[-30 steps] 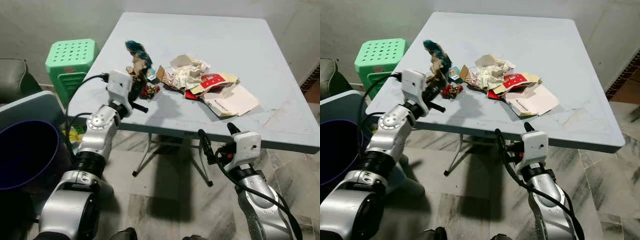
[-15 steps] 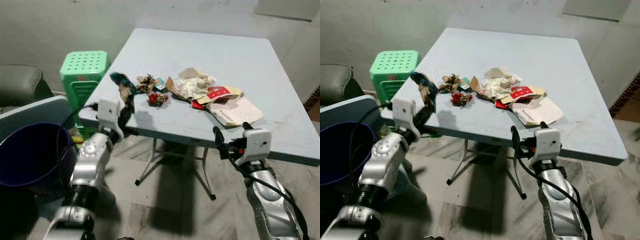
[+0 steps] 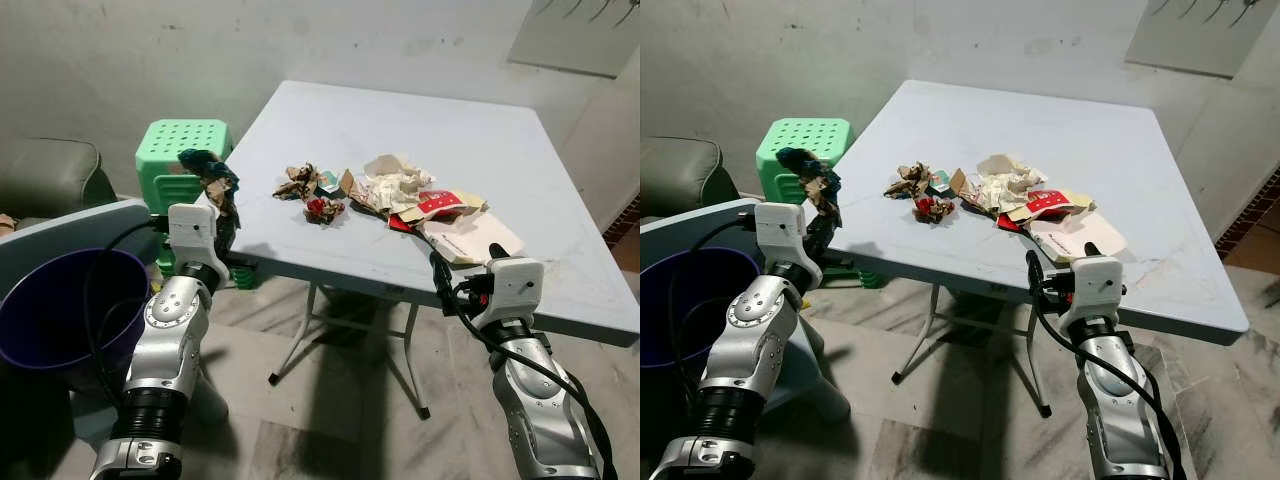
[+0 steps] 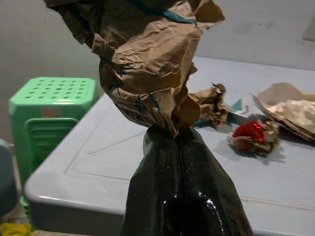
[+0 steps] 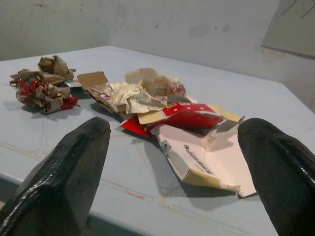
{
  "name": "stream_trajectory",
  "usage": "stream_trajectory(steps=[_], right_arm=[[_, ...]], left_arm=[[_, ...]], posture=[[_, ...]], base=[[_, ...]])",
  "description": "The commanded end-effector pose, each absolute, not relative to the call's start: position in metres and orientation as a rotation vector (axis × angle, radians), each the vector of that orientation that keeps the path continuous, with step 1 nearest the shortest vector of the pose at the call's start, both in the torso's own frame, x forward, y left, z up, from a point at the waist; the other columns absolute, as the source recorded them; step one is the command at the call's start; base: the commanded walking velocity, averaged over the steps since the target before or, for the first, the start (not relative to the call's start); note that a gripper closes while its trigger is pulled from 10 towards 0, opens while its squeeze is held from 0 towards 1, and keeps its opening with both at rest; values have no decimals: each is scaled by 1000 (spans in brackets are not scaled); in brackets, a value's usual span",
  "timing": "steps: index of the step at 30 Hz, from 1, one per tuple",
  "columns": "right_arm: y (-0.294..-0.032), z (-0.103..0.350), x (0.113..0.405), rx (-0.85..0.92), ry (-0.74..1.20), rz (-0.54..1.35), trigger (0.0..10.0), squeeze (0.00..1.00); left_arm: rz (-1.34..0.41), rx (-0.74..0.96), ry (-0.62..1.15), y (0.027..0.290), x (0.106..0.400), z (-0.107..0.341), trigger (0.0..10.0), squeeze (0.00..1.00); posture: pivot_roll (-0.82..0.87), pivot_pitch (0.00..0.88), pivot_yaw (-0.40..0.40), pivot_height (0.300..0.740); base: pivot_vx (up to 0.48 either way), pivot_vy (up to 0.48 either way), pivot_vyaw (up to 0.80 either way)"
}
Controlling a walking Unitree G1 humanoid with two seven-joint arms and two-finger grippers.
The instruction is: Picking trash to rubbish bin
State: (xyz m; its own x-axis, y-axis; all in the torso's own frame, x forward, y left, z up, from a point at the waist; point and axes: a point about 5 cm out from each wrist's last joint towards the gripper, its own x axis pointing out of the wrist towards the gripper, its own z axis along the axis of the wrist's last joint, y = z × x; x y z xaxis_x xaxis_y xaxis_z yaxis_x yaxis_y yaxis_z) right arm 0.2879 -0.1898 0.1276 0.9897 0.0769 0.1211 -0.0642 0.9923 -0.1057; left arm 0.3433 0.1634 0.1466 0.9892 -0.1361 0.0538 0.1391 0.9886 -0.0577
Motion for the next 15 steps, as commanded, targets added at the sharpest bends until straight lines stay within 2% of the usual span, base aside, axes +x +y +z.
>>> stream_trajectory(steps=[1,8,15], right_arm=[[-192,129,289,-108,-136,69,10000,0],[-191,127,288,-113,-128,80,10000,0],[-189,126,287,-116,-125,91,10000,0]], left_arm=[[-139,-56,-45,163,342,147,10000,0],[-139,-79,-43,165,340,148,10000,0],[-144,-86,-34,167,338,148,10000,0]], posture=[[-29,0,-42,740],[-21,0,-52,740],[-16,0,-56,740]], base=[[0,0,0],[0,0,0],[0,456,0]])
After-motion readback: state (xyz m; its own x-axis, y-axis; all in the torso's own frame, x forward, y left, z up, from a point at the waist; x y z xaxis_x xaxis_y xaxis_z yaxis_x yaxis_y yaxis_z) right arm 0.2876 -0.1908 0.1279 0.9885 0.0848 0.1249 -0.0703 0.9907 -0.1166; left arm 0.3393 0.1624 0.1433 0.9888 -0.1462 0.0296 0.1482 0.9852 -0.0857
